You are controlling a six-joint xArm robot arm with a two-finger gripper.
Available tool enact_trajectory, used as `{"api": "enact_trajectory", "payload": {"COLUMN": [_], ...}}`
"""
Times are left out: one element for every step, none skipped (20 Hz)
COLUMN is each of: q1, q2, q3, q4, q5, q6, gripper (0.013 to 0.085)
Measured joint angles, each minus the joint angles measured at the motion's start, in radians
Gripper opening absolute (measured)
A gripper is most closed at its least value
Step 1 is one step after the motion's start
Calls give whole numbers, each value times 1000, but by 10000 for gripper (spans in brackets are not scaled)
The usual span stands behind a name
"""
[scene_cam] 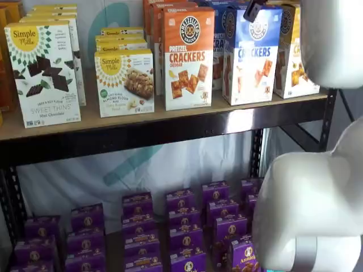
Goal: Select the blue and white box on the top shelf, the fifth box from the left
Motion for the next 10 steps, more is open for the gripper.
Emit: {"api": "enact_trajectory", "payload": {"q1": [-1,-2,-1,1,2,4,6,8,9,12], "q2": [3,11,21,40,59,77,99,114,126,143], "q3": [1,-5,-17,-38,-59,-79,-103,-114,-124,-139], "q4": [3,3,-3,-15,-25,-35,-45,-51,-56,-65], "q5": [-19,-25,-27,-19,-9,1,11,11,9,10], "q6": [-3,-5,-7,-9,-11,-13,-14,-16,-18,-19], "gripper": [850,850,850,850,850,850,850,850,850,850]}}
